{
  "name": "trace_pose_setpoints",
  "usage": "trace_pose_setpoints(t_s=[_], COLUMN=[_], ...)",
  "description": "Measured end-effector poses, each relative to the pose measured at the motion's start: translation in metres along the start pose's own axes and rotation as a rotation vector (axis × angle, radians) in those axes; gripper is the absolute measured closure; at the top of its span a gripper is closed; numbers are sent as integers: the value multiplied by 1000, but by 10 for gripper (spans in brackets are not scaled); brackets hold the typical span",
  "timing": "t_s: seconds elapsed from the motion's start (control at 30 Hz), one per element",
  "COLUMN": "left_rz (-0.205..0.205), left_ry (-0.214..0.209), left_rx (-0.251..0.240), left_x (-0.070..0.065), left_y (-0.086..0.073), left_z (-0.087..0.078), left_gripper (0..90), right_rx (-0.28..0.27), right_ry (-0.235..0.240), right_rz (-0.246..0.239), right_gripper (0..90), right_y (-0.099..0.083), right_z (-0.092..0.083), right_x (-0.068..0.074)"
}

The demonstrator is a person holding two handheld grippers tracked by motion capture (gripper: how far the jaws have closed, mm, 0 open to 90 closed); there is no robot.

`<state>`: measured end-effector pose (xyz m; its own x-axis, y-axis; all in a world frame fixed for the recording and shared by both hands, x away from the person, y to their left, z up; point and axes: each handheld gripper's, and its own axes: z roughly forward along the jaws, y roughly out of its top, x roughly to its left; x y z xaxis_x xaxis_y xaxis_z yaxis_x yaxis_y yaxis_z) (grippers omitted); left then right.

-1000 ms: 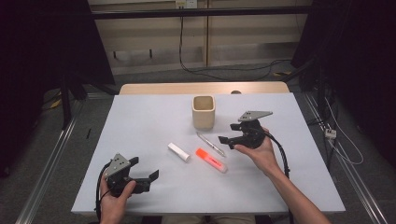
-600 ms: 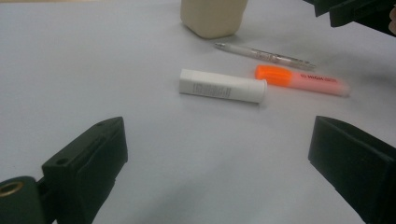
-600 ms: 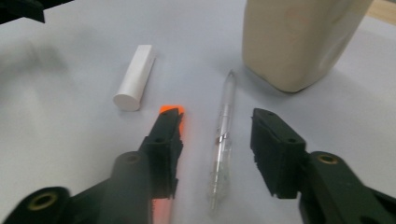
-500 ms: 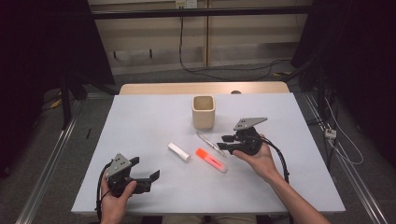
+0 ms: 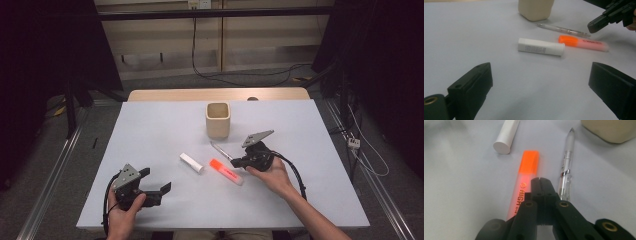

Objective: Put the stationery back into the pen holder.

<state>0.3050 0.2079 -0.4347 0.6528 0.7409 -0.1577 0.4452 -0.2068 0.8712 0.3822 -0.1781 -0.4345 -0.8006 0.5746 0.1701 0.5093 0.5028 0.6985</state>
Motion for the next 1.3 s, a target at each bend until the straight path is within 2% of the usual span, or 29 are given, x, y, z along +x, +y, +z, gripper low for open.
trace_pose_setpoints(t_s=[0.13,0.27,0.4,0.47,0.73,0.77,1.07,1.23,1.3], left_rz=[-1,5,15,16,12,7,2,-17,-7], left_ry=[-4,-9,-21,-17,-9,-11,1,13,16], left_rx=[0,11,13,9,10,8,9,3,8], left_x=[0,-2,-3,-2,-1,-2,0,0,-1], left_y=[1,1,2,3,2,2,0,-1,0], left_z=[2,6,7,6,4,4,1,0,0], left_gripper=[50,51,50,50,51,50,50,51,50], right_rx=[39,40,86,98,105,110,115,117,120], right_ry=[-7,-8,-24,-40,-57,-63,-61,-60,-65], right_rz=[2,13,-10,-6,2,-9,-9,-15,-10], right_gripper=[900,900,900,900,900,900,900,900,900], right_y=[-2,-3,-6,-8,-9,-9,-10,-10,-9], right_z=[4,4,10,11,9,8,6,6,6], right_x=[-1,-2,-3,-3,-7,-8,-11,-12,-12])
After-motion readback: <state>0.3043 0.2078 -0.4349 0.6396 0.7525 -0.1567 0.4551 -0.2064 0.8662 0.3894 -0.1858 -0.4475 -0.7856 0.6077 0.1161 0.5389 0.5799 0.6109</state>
